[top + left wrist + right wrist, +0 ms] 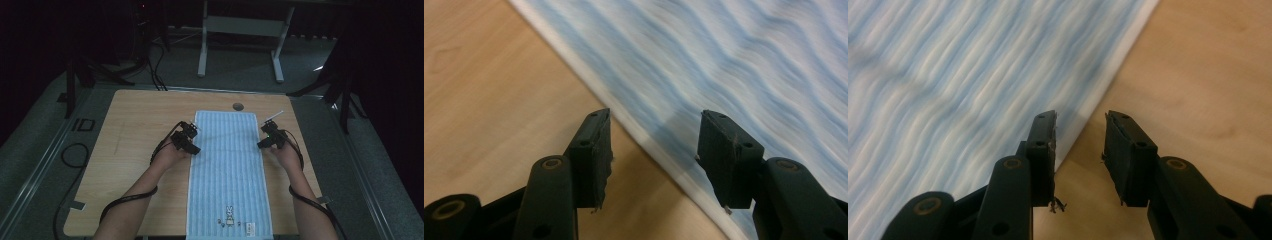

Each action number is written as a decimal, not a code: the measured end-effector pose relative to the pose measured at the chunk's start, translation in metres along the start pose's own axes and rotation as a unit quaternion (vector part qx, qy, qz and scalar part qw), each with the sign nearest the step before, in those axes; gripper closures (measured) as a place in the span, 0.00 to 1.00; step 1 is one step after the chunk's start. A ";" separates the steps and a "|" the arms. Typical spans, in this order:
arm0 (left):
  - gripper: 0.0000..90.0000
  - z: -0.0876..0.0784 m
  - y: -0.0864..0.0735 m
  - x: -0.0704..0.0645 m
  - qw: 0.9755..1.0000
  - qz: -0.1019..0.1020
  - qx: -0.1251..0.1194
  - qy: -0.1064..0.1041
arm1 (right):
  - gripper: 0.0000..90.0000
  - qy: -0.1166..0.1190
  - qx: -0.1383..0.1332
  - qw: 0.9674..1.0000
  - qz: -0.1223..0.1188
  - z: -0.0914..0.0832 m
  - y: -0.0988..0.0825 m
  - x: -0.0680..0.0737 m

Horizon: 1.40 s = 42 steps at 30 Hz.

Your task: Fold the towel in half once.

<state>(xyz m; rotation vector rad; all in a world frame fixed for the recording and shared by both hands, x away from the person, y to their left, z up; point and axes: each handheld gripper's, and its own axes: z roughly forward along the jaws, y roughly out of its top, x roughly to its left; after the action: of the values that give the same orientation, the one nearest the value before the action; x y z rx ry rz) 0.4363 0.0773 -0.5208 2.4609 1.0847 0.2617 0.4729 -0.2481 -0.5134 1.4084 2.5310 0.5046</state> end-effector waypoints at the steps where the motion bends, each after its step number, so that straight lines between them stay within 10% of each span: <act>1: 0.52 0.001 0.002 0.003 1.000 -0.006 0.003 0.000 | 0.72 0.000 0.000 1.000 0.000 0.000 0.000 0.000; 14: 0.57 0.018 0.013 0.014 0.999 -0.033 0.003 0.008 | 0.82 0.002 0.023 1.000 0.013 0.016 0.018 0.000; 20: 0.90 0.018 0.016 0.011 1.000 -0.023 0.007 -0.013 | 0.96 0.010 0.025 1.000 0.003 0.017 0.019 0.003; 28: 0.96 0.015 0.020 0.005 1.000 -0.010 0.012 0.004 | 0.98 0.008 0.032 0.999 -0.009 0.015 0.019 0.005; 42: 0.96 -0.031 0.011 0.003 0.999 -0.005 -0.038 -0.017 | 0.98 0.012 -0.037 0.998 -0.059 -0.038 0.003 0.016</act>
<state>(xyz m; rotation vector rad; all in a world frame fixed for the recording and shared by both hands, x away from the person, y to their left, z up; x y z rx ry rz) 0.4349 0.0829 -0.4884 2.3840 1.0541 0.2521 0.4546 -0.2407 -0.4769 1.2273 2.5666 0.5910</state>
